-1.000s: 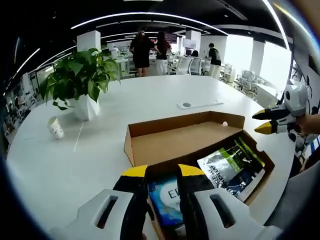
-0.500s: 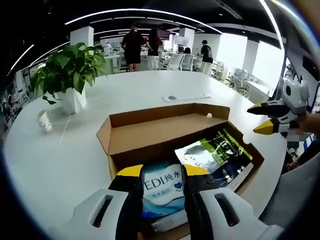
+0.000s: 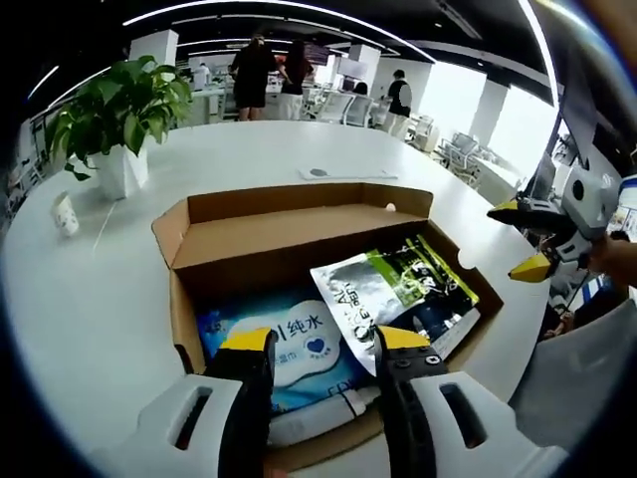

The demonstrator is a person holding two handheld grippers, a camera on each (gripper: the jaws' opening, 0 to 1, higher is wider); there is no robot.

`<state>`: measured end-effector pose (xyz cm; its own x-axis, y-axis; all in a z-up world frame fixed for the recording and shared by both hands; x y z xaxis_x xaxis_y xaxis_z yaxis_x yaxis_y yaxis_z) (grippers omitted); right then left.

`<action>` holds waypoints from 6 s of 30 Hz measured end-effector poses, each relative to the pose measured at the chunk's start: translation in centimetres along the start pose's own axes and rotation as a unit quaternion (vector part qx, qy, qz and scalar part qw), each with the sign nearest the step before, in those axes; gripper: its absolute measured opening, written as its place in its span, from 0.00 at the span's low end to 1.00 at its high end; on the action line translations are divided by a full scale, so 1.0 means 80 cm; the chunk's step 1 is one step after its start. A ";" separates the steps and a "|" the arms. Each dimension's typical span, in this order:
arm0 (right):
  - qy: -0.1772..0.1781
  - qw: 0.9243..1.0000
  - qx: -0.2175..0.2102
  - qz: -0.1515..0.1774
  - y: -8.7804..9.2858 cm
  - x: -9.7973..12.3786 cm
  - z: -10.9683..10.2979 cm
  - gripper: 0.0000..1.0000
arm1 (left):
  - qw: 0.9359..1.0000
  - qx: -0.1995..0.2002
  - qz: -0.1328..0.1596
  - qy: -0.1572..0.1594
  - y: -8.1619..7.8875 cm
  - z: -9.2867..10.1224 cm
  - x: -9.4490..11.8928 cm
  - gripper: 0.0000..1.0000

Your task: Operate the shoe box by opening the lid, removing the specified soft item, and placing it in the target area until the item is outside and the box remains undamaged.

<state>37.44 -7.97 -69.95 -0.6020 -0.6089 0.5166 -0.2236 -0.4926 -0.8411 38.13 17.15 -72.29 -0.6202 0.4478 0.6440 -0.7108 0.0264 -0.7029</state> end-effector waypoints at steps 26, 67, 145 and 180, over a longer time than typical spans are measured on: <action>-0.014 0.999 0.003 0.041 0.005 0.036 -0.038 0.95 | 0.997 0.040 -0.038 0.044 0.017 0.023 -0.028 0.42; -0.020 0.999 0.016 0.032 0.022 0.030 -0.047 0.84 | 0.977 0.197 -0.011 0.084 0.019 0.025 -0.038 0.00; -0.030 0.997 0.072 0.001 -0.003 -0.073 -0.073 0.15 | 0.989 0.111 0.017 0.092 -0.060 0.106 0.009 0.00; -0.030 0.996 0.082 0.024 -0.026 -0.056 -0.079 0.00 | 0.994 0.067 0.015 0.083 -0.057 0.111 0.021 0.00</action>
<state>35.76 -0.26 -71.57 -0.5616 -0.6673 0.4891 -0.0642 -0.5542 -0.8299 37.38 9.86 -65.31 -0.5863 0.5876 0.5577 -0.7380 -0.1035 -0.6668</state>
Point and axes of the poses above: the point that each gripper's makers call its tool centre point, and the gripper's own axes: x roughly backward along the fingers, z roughly to its right, y roughly out of its underside, the point moved 5 cm from there along x, roughly backward along the fingers, and after that the axes turned 6 degrees about x, right-handed, at the moved point
